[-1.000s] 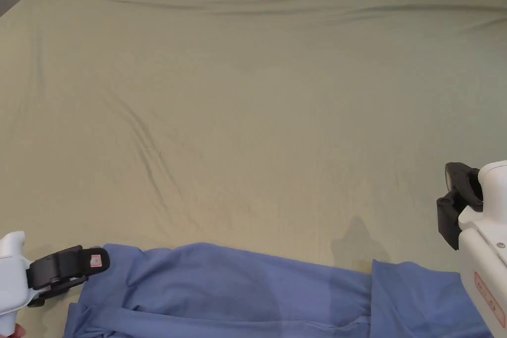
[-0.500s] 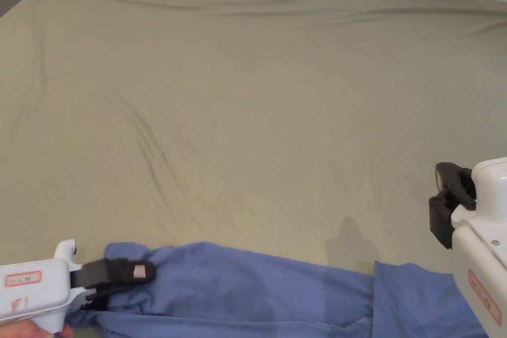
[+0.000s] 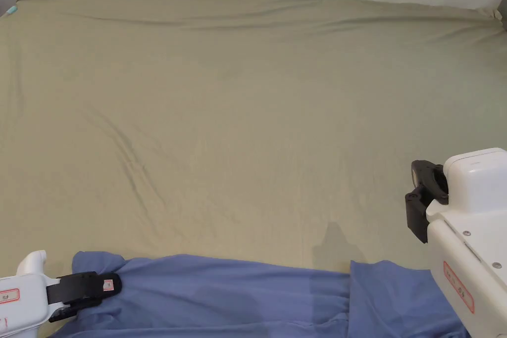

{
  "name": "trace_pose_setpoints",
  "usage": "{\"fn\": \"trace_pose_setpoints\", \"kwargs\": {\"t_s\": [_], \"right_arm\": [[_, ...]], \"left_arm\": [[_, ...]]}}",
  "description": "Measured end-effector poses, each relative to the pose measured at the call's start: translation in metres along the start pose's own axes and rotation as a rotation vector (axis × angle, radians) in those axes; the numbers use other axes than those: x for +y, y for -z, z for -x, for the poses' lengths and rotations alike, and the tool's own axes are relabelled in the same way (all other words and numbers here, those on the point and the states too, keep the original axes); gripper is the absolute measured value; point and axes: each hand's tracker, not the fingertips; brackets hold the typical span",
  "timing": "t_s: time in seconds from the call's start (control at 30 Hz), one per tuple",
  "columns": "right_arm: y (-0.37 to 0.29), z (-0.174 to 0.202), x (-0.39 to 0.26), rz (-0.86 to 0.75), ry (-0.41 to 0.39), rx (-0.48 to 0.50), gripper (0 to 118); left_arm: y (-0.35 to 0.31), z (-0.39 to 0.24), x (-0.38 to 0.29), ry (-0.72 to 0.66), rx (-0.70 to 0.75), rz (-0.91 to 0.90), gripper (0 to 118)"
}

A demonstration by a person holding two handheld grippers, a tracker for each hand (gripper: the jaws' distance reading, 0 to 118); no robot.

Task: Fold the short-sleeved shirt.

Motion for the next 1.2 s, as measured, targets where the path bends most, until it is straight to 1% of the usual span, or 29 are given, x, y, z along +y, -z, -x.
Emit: {"fn": "trace_pose_setpoints", "kwargs": {"t_s": [0.17, 0.27, 0.43, 0.47, 0.5, 0.6, 0.67, 0.8, 0.93, 1.07, 1.2], "right_arm": [[-0.001, -0.001, 0.0, -0.004, 0.007, -0.002, 0], [-0.001, -0.001, 0.0, -0.004, 0.007, -0.003, 0], [-0.002, -0.003, -0.001, -0.003, 0.016, -0.003, 0], [-0.002, -0.003, -0.001, -0.004, 0.018, -0.003, 0], [-0.003, -0.004, -0.002, -0.005, 0.021, -0.003, 0], [-0.005, -0.005, -0.002, -0.008, 0.03, 0.0, 0], [-0.007, -0.005, -0.003, -0.009, 0.037, 0.004, 0], [-0.014, -0.006, -0.004, -0.019, 0.045, 0.017, 0], [-0.023, -0.011, -0.007, -0.029, 0.052, 0.023, 0], [-0.03, -0.021, -0.011, -0.034, 0.072, 0.021, 0], [-0.036, -0.034, -0.016, -0.04, 0.094, 0.011, 0]], "left_arm": [[-0.01, -0.009, 0.009, 0.044, 0.037, -0.016, 7], [-0.022, -0.012, 0.014, 0.075, 0.083, -0.058, 7], [-0.05, -0.006, 0.028, 0.046, 0.154, -0.147, 7], [-0.054, -0.008, 0.028, 0.05, 0.158, -0.137, 7], [-0.058, -0.014, 0.028, 0.07, 0.174, -0.121, 7], [-0.06, -0.051, 0.02, 0.21, 0.235, -0.064, 7], [-0.058, -0.073, 0.016, 0.248, 0.271, -0.039, 7], [-0.042, -0.12, 0.009, 0.301, 0.246, 0.038, 7], [-0.012, -0.163, 0.001, 0.341, 0.229, 0.125, 7], [0.03, -0.193, -0.005, 0.323, 0.19, 0.193, 7], [0.079, -0.21, -0.018, 0.346, 0.233, 0.236, 7]]}}
